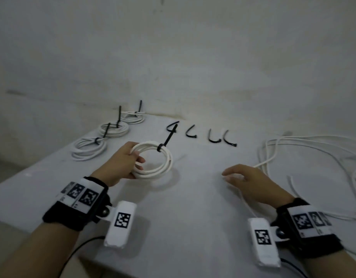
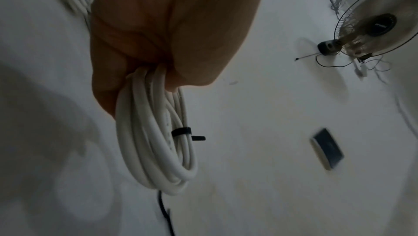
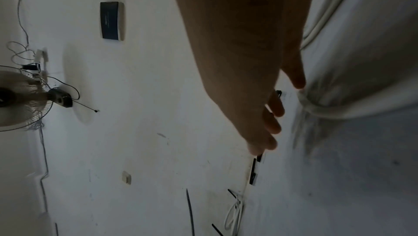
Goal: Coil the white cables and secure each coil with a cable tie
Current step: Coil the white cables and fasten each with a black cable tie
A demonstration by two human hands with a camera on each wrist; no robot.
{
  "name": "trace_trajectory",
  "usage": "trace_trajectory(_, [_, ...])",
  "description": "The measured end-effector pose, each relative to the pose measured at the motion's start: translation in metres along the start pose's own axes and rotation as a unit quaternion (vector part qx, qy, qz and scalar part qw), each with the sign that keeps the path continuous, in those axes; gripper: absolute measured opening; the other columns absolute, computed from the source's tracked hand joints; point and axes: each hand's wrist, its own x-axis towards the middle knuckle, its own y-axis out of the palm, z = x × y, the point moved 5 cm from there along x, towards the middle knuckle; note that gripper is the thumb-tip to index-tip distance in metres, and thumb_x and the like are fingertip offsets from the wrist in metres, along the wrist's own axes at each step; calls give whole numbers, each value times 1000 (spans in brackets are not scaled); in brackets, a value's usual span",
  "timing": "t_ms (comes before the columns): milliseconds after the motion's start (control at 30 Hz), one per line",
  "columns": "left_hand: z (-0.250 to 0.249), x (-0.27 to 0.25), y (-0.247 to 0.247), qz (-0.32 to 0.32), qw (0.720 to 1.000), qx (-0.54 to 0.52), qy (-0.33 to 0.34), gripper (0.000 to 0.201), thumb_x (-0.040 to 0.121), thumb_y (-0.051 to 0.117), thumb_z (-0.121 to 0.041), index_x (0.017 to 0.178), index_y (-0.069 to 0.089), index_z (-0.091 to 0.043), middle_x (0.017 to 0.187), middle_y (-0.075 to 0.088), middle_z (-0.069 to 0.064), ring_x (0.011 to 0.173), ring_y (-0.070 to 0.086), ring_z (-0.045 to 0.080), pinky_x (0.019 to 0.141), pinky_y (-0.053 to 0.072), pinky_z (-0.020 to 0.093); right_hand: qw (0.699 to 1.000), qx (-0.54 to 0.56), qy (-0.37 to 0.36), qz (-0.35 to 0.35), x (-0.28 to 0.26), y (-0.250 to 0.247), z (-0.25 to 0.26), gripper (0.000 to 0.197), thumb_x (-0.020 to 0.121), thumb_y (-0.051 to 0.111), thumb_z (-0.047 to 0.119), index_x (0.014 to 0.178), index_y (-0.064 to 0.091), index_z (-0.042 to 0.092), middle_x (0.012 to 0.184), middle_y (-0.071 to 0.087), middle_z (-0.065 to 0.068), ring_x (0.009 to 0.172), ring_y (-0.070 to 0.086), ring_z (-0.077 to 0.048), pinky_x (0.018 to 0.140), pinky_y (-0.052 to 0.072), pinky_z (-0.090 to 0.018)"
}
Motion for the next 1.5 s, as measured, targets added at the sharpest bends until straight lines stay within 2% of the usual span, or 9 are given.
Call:
trace_trajectory(433, [97, -12, -185, -221, 967, 83, -97, 37, 98, 28, -5, 124, 54, -12, 79, 57, 8, 56, 45, 18, 37, 38, 16, 994, -26, 1, 103, -5, 18, 10, 29, 82, 70, 36, 96, 54, 55, 124, 52, 9, 122, 50, -16, 105, 32, -28])
trace_trajectory(600, [94, -5, -193, -232, 956, 167, -71, 36, 97, 46, -21, 129, 54, -7, 130, 52, 23, 102, 56, 37, 86, 47, 35, 996, -12, -3, 89, 1, 17, -6, 56, 39, 42, 101, 92, 41, 83, 125, 52, 14, 119, 50, -12, 107, 35, -34])
trace_trajectory(733, [94, -7, -175, -107, 922, 347, -133, 104, 64, 65, -72, 148, 25, -24, 154, 20, 9, 141, 24, 31, 114, 23, 42, 996, -4, 3, 94, 2, 18, -10, 64, 32, 39, 103, 91, 44, 81, 126, 52, 15, 120, 49, -11, 105, 34, -30])
trace_trajectory(833, [99, -4, -174, -88, 894, 419, -129, 107, 67, 75, -61, 150, 18, -25, 155, 19, 9, 141, 22, 33, 113, 23, 42, 995, -13, 8, 94, -2, 17, -2, 50, 42, 52, 96, 90, 45, 81, 125, 53, 14, 119, 49, -10, 103, 33, -28])
trace_trajectory(933, [99, 0, -184, -86, 893, 421, -132, 110, 58, 75, -67, 148, 25, -29, 151, 26, 12, 138, 30, 34, 112, 28, 43, 995, -34, -5, 96, -2, 17, -1, 55, 78, 74, 39, 88, 42, 83, 128, 52, 10, 124, 48, -14, 102, 32, -26])
trace_trajectory(1067, [97, 2, -189, -90, 895, 413, -143, 122, 39, 62, -73, 147, 28, -29, 150, 30, 11, 136, 35, 32, 110, 32, 43, 996, -26, 7, 90, -2, 18, -1, 38, 66, 70, 68, 89, 44, 82, 126, 52, 14, 121, 49, -10, 96, 35, -17])
trace_trajectory(1233, [97, 2, -190, -85, 892, 421, -140, 128, 35, 61, -76, 147, 28, -24, 149, 32, 11, 135, 36, 31, 110, 33, 42, 994, -16, -4, 108, 1, 20, -1, 59, 85, 68, 17, 90, 54, 74, 126, 51, 11, 121, 47, -11, 90, 31, -4])
trace_trajectory(1367, [79, 7, -179, -95, 897, 417, -110, 114, 54, 58, -81, 141, 38, -11, 146, 40, 13, 134, 37, 29, 108, 32, 38, 993, -49, 26, 107, -3, 18, 16, 23, 83, 70, 36, 98, 55, 46, 126, 53, 7, 124, 49, -16, 102, 32, -23])
trace_trajectory(1500, [20, 13, -116, -54, 925, 375, -3, 71, 80, 67, -53, 135, 48, -12, 144, 45, 11, 130, 42, 29, 103, 33, 35, 991, -72, 33, 105, -2, 4, 25, 45, 77, 60, 65, 112, 56, 37, 126, 56, 5, 117, 53, -17, 97, 40, -28])
